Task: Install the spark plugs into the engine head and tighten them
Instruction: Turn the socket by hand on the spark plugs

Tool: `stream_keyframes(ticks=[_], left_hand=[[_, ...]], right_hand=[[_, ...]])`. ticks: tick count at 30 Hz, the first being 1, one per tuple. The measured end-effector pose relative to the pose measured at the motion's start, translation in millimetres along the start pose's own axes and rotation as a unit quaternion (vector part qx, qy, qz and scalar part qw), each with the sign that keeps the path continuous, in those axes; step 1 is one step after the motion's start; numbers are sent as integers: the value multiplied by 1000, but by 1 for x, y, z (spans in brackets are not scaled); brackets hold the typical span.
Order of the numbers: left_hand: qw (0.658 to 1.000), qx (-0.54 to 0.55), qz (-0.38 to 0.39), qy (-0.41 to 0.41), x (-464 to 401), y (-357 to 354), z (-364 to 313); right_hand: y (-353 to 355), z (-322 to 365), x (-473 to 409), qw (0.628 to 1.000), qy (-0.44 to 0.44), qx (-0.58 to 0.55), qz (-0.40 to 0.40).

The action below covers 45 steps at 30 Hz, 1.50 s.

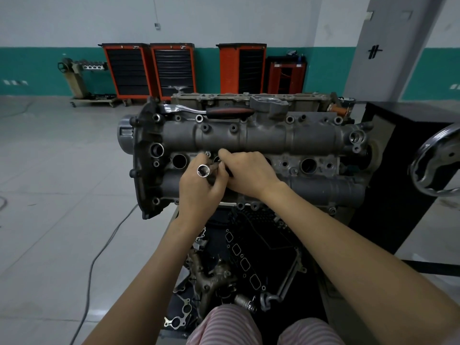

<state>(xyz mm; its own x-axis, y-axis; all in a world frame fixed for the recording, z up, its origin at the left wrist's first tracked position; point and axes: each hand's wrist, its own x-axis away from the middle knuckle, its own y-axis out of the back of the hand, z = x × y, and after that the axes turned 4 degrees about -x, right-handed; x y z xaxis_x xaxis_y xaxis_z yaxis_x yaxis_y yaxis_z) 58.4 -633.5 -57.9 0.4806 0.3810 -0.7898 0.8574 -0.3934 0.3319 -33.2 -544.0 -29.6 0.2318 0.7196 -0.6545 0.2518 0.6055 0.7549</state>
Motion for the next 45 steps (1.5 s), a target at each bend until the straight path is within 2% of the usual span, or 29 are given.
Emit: stream_keyframes(ticks=[7, 10, 17, 22, 25, 28, 35, 39, 45], left_hand=[[999, 6, -11, -32, -2, 1, 1], [999, -1, -22, -36, -2, 0, 2], [999, 24, -12, -40, 0, 2, 2], [999, 28, -16, -19, -2, 0, 0], [999, 30, -17, 18, -3, 0, -1], [1000, 20, -22, -3, -3, 0, 0], [999, 19, -22, -30, 0, 0, 5], [999, 23, -15, -42, 1, 0, 4], [999, 20, -15, -32, 1, 0, 5]], right_hand=[[6, 5, 3, 996, 8, -39, -82], [5, 4, 3, 997, -1, -26, -75], [3, 2, 0, 1000, -9, -27, 3], [6, 1, 0, 1000, 19, -24, -3], [6, 2, 1, 999, 22, -31, -39], [5, 3, 3, 997, 21, -28, -74], [2, 0, 1, 999, -19, -30, -33], [2, 1, 0, 1000, 5, -24, -12], [3, 1, 1, 999, 12, -18, -43]])
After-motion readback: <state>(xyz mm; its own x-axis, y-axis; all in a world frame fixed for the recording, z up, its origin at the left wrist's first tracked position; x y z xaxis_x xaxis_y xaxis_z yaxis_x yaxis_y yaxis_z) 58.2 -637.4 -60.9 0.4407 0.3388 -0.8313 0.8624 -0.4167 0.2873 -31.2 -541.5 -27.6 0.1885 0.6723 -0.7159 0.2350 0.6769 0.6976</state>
